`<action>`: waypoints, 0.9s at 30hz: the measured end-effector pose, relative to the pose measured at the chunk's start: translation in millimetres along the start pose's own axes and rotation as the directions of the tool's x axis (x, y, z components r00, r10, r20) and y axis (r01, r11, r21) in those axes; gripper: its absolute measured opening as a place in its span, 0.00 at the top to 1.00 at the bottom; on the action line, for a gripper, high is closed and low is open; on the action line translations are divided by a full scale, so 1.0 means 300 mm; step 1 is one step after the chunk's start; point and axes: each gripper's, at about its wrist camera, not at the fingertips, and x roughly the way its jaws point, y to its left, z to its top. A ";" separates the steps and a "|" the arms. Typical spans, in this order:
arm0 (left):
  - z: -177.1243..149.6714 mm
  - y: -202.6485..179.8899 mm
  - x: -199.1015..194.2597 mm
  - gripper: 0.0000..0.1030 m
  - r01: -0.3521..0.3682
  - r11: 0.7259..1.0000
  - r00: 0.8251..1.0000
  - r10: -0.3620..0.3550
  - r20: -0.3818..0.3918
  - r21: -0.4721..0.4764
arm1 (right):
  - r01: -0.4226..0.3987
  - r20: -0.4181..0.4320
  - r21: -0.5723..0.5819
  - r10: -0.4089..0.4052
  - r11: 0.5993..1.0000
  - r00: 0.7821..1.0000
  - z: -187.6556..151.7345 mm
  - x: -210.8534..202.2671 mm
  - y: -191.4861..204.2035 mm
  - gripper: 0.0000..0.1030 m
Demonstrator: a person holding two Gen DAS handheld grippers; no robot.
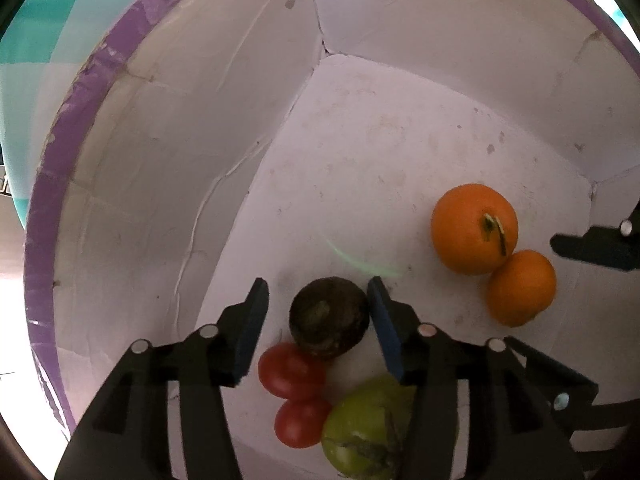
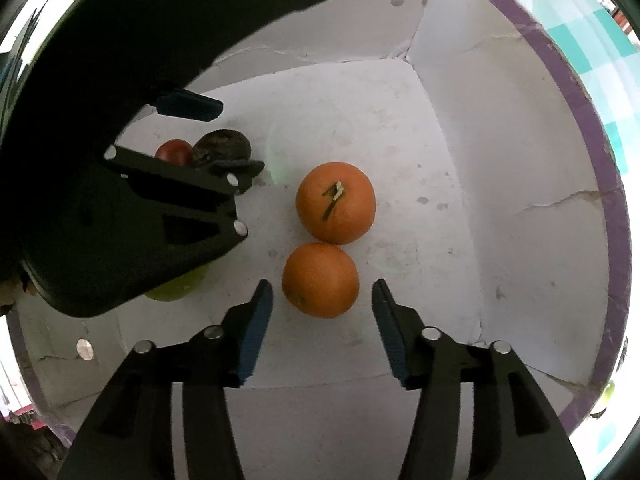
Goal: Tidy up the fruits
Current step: 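Carry the date and tangerine into the box and open both tools, then withdraw both tools from the box toward the remaining fruit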
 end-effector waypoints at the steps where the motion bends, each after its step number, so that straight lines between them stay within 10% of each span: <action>1: 0.000 -0.002 -0.003 0.45 -0.002 1.000 1.000 0.002 0.003 0.000 | 0.001 0.002 0.002 -0.001 1.000 1.000 -0.001 -0.003 0.000 0.47; 8: -0.013 0.007 -0.050 0.30 -0.038 0.999 0.999 0.039 0.036 -0.028 | 0.005 0.026 0.018 -0.005 1.000 1.000 -0.001 -0.023 0.006 0.46; 18: -0.107 0.028 -0.215 0.29 -0.217 0.973 0.975 0.220 0.037 -0.078 | 0.090 0.151 -0.032 -0.085 0.995 0.985 -0.043 -0.136 0.087 0.16; 27: -0.405 0.086 -0.504 0.26 -0.123 0.971 0.956 0.171 0.240 -0.204 | 0.069 0.353 0.127 -0.110 0.989 0.929 -0.219 -0.481 0.231 0.16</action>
